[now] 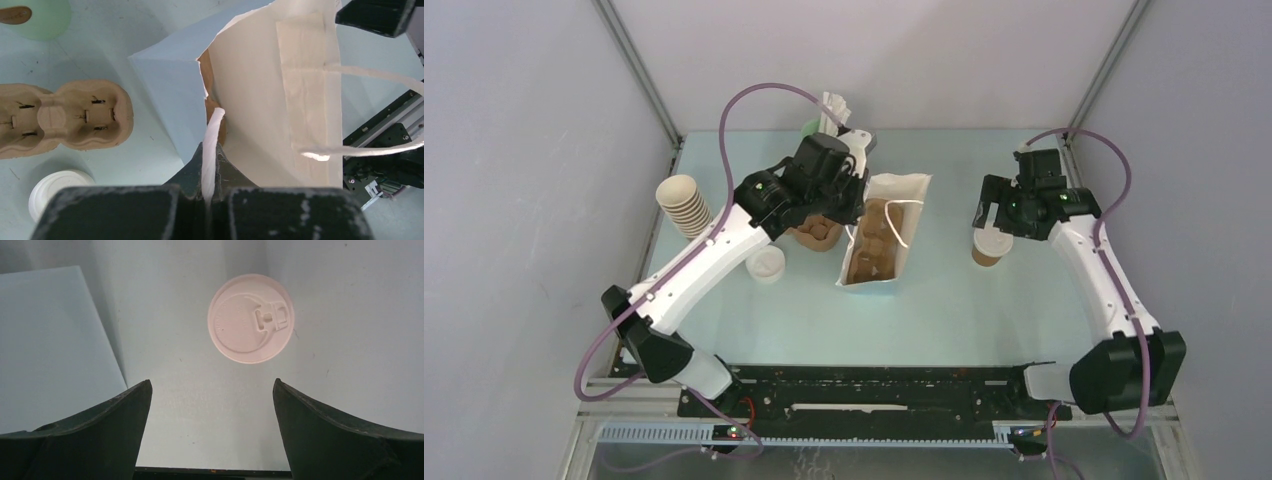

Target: Pack the takeout coffee

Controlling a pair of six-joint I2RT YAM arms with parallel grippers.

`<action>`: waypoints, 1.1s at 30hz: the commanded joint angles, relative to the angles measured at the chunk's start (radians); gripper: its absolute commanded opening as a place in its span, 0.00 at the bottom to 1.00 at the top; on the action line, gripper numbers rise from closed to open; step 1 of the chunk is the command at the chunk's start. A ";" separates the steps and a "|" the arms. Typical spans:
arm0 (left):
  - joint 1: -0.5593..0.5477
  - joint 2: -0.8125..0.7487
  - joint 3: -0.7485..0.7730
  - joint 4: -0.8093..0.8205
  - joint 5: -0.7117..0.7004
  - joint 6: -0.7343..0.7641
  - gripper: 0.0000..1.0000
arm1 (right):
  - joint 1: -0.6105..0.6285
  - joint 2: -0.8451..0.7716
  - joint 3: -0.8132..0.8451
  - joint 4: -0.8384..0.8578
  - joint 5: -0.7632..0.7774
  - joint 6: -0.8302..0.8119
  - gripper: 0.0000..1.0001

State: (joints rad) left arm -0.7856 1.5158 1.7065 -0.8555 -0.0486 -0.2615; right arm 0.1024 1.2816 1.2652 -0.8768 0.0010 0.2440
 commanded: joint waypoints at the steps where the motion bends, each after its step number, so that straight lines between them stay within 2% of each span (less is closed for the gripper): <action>1: 0.003 -0.057 -0.042 0.055 0.067 -0.004 0.00 | -0.005 0.071 0.033 0.011 -0.012 -0.015 1.00; 3: 0.003 -0.063 -0.051 0.055 0.075 0.003 0.00 | 0.005 0.099 0.033 -0.007 0.080 -0.020 1.00; 7: 0.006 -0.078 -0.071 0.066 0.077 0.010 0.00 | 0.006 0.125 0.031 -0.017 0.145 -0.032 1.00; 27: 0.016 -0.100 -0.069 0.069 0.110 0.007 0.00 | -0.016 0.199 -0.005 0.064 0.108 -0.054 1.00; 33: 0.016 -0.087 -0.009 0.007 0.053 0.075 0.00 | 0.035 0.104 -0.004 0.045 0.130 -0.025 1.00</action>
State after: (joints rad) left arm -0.7723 1.4563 1.6421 -0.8249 0.0284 -0.2493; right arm 0.0990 1.4727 1.2598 -0.8406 0.1047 0.2119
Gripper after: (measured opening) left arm 0.014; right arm 0.994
